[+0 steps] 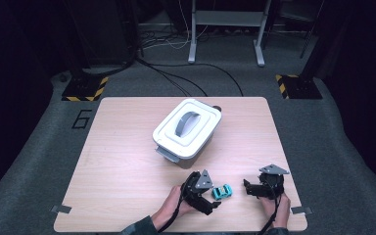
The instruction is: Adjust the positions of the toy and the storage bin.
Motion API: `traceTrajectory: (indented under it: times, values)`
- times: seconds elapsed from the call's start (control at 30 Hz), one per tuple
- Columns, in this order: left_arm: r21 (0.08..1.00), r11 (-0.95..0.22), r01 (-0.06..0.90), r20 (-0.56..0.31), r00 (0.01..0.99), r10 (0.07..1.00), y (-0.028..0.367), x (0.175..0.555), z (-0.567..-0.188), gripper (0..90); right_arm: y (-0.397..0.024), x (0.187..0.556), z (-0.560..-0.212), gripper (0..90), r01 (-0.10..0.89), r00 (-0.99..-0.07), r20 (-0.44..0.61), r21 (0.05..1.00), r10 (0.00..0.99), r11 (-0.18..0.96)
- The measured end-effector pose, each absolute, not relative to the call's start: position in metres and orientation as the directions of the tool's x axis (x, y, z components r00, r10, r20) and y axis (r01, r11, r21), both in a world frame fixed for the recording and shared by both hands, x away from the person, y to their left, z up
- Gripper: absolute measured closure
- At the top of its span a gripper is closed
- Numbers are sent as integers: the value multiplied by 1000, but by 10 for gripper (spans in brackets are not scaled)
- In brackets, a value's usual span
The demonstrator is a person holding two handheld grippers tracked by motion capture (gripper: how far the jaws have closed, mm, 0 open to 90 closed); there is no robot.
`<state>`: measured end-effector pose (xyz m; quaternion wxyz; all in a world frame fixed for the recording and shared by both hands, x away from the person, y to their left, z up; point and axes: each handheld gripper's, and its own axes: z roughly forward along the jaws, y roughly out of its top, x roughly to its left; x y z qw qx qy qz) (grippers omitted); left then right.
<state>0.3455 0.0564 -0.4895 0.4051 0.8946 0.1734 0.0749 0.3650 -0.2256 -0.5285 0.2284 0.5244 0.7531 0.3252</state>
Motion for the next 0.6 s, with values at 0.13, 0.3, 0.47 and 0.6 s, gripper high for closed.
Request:
traceTrajectory:
  times: [0.13, 0.3, 0.47, 0.6]
  values:
    - [759, -599, 254, -9, 924, 381, 66, 343, -482, 100, -226, 365, -528, 62, 642, -345, -2, 729, 939, 237]
    - [770, -586, 253, -8, 922, 387, 78, 340, -473, 81, -226, 365, -528, 62, 642, -345, -2, 729, 939, 237]
    - [787, -561, 256, -4, 912, 410, 94, 340, -458, 79, -226, 365, -528, 62, 642, -345, -2, 729, 939, 237]
    - [810, -523, 264, -25, 908, 419, 108, 343, -441, 70, -226, 365, -528, 62, 641, -345, -2, 730, 939, 237]
